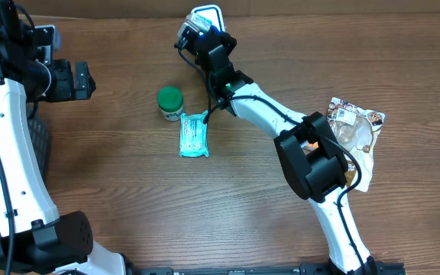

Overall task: Scan the item barcode
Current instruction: 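Hold the teal tissue pack up against the white scanner, then carry the tissue pack right and drop it on the item pile, then reach the right gripper to the light-blue wipes packet beside the jar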

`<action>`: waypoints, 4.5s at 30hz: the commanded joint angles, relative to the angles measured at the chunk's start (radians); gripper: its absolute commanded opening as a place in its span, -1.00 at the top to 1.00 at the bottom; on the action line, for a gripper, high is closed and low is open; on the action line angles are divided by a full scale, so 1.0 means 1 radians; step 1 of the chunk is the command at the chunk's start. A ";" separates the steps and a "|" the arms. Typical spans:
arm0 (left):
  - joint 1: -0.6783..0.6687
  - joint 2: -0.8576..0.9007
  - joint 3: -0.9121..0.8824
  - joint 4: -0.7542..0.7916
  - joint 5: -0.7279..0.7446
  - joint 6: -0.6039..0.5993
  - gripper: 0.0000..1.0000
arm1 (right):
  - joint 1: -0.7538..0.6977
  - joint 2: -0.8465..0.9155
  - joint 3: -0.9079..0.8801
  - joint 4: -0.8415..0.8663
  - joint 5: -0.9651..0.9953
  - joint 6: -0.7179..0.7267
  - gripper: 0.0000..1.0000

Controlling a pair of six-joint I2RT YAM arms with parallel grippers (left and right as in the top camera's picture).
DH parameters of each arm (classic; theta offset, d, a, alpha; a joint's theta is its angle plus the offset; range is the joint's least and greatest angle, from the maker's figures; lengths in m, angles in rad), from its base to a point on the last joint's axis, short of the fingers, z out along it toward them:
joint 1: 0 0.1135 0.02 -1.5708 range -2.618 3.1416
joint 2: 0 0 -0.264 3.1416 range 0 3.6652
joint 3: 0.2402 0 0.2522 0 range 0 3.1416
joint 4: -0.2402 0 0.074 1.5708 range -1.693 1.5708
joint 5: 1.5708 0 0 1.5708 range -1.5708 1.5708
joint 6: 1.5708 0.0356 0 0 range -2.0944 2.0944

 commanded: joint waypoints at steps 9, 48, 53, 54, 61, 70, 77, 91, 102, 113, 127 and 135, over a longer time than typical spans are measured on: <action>0.005 -0.001 0.004 0.001 -0.003 0.019 -0.99 | 0.019 0.004 0.009 -0.047 0.078 0.073 0.92; 0.005 -0.001 0.004 0.001 -0.003 0.019 -0.99 | -0.529 -0.472 -0.333 -1.382 -0.642 0.962 0.92; 0.005 -0.001 0.004 0.001 -0.003 0.019 -0.99 | -0.587 -0.472 -0.397 -1.360 -0.644 0.963 0.75; 0.005 -0.001 0.004 0.001 -0.003 0.019 -0.99 | -0.597 -0.472 -0.397 -1.363 -0.646 0.963 -0.10; 0.005 -0.001 0.004 0.001 -0.003 0.019 -0.99 | -0.637 -0.473 -0.362 -1.409 -0.803 0.961 -1.00; 0.005 -0.001 0.004 0.001 -0.003 0.019 -0.99 | -0.594 -0.473 -0.136 -1.587 -0.988 0.955 -1.00; 0.005 -0.001 0.004 0.001 -0.003 0.019 -0.99 | -0.451 -0.472 -0.138 -1.460 -1.139 0.955 -1.00; 0.005 -0.001 0.004 0.001 -0.003 0.019 -0.99 | 0.051 -0.432 -0.298 -0.898 -0.877 1.295 0.61; 0.005 -0.001 0.004 0.001 -0.003 0.019 -0.99 | 0.241 -0.254 -0.298 -0.620 -0.597 1.386 0.65; 0.005 -0.001 0.004 0.001 -0.003 0.019 -0.99 | 0.201 -0.212 -0.296 -0.787 -0.610 1.393 0.52; 0.004 -0.001 0.004 0.001 -0.003 0.019 -0.99 | -0.043 -0.220 -0.290 -1.028 -0.647 1.317 0.64; 0.004 -0.001 0.004 0.001 -0.003 0.019 -0.99 | -0.113 -0.293 -0.216 -1.065 -0.743 1.217 0.39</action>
